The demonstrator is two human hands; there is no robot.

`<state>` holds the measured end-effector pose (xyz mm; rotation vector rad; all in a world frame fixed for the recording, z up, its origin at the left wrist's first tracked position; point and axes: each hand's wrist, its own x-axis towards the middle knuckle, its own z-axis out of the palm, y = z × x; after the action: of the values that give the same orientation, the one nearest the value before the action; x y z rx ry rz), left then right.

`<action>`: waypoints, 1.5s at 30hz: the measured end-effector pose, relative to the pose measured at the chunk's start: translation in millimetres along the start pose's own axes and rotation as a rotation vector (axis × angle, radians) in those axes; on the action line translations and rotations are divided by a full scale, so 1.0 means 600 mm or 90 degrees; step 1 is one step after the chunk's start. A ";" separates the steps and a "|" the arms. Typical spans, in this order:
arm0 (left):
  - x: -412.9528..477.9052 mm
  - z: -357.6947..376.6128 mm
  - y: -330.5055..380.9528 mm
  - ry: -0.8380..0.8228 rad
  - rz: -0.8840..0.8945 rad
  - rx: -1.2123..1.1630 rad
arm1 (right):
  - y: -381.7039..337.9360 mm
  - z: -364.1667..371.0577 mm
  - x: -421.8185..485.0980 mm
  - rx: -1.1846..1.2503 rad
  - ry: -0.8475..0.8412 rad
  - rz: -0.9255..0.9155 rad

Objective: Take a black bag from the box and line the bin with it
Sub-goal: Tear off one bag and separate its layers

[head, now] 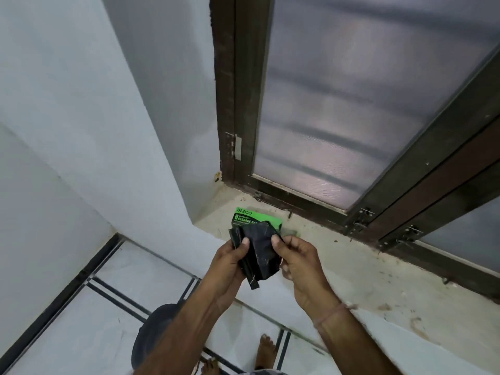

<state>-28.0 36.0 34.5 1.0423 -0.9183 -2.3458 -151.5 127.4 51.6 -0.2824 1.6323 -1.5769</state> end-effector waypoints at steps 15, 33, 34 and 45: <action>-0.051 -0.091 0.020 -0.015 -0.035 0.029 | 0.035 0.063 -0.085 -0.019 0.081 -0.001; -0.081 -0.120 0.022 -0.055 -0.078 -0.022 | 0.047 0.087 -0.123 0.050 0.077 -0.003; -0.082 -0.121 0.022 -0.054 -0.068 -0.013 | 0.047 0.089 -0.125 0.053 0.073 -0.001; -0.085 -0.137 0.025 -0.033 -0.029 0.025 | 0.054 0.097 -0.126 0.012 0.026 -0.028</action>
<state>69.1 22.7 29.1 1.0325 -0.9724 -2.4108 -52.5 141.8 59.6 -0.2789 1.6523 -1.6394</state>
